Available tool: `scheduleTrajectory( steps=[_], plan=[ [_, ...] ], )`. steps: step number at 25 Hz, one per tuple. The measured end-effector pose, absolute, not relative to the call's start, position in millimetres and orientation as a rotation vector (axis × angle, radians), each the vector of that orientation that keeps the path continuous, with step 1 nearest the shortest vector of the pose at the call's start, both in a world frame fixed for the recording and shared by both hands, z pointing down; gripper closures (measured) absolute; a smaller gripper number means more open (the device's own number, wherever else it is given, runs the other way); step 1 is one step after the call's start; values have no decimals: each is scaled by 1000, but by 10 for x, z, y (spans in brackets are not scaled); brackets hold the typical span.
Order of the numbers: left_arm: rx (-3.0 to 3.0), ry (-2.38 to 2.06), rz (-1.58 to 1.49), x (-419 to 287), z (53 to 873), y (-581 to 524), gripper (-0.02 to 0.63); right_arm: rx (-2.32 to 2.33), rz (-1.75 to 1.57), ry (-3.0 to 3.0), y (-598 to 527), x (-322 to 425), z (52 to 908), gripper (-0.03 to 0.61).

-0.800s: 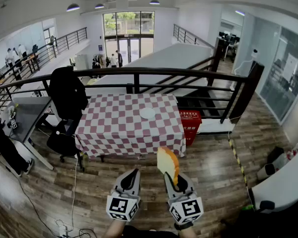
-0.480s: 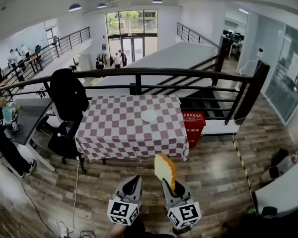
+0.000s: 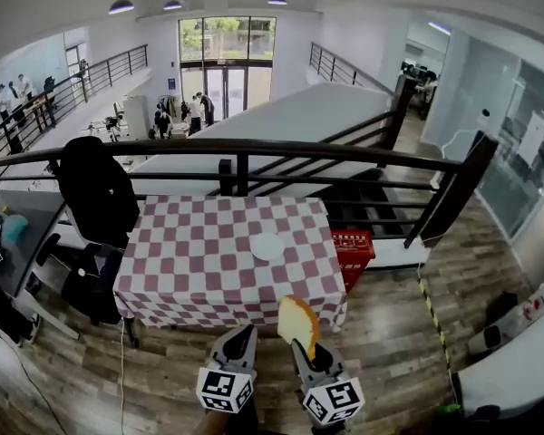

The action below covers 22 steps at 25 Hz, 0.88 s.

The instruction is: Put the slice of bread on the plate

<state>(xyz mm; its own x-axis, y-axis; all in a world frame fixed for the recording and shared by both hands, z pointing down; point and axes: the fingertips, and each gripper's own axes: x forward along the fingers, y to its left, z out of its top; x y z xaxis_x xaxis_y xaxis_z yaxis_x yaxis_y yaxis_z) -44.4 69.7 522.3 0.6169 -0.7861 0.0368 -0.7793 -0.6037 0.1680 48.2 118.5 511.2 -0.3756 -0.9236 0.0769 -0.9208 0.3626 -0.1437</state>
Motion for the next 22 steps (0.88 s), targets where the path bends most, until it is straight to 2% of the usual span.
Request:
scheduleTrajectory(
  steps=[10, 22],
  plan=[
    [2677, -1320, -117, -873, 4884, -1294, 595, -1694, -357, 2488, -822, 326, 4906, 483],
    [2564, -1225, -36, -439, 5401, -2342, 596, -1597, -723, 2432, -2002, 739, 5599, 482]
  ],
)
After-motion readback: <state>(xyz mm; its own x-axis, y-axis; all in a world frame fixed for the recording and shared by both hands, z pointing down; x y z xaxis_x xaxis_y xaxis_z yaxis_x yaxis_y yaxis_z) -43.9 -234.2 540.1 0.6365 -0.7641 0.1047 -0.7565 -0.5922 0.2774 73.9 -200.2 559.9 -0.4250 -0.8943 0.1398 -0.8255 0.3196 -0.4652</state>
